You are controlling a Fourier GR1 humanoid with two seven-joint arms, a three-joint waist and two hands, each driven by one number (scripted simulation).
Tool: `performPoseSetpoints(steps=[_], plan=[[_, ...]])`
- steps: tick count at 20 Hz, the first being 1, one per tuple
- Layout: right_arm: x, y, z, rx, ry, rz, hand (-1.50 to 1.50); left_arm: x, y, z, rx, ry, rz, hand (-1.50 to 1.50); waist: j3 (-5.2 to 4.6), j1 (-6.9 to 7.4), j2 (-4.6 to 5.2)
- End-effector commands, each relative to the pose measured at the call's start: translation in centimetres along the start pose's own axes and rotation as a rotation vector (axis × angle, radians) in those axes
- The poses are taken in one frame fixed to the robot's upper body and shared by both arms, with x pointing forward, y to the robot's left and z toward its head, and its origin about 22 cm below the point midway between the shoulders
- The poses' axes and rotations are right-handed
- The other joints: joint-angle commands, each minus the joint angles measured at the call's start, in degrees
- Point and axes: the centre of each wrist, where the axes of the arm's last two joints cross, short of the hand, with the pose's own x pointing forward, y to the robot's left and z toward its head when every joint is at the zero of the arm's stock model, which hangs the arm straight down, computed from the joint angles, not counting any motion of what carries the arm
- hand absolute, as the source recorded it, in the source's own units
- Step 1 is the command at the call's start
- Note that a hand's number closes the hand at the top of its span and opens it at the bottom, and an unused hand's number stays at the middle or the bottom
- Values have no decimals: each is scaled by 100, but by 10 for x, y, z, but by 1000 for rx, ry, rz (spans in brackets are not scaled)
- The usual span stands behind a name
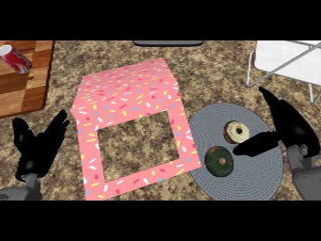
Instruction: Pick the cupcake from the placemat and place it in the tiered shelf
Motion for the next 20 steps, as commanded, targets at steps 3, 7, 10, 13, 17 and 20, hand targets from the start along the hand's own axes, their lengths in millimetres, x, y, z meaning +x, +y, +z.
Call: performPoseSetpoints(steps=[3,7,10,13,17,20], plan=[[8,41,-16,-6,67,51,-150,-20,2,3,-15,25,-6,0,-27,19,30],[-3,19,-6,-14,75,25,-150,-13,2,-1,7,35,2,0,-26,-18,20],[11,18,-12,-16,97,51,-150,-10,-13,-9,-4,27,0,0,-27,-18,23],[-10,35,-24,-30,132,89,-150,-19,-14,-2,-9,35,9,0,-26,-15,24],[-9,51,-27,-70,138,96,-150,3,8,-7,3,27,12,0,-26,-22,22],[-20,74,-48,-71,126,110,-150,-10,0,-14,-8,34,2,0,-25,-5,33]])
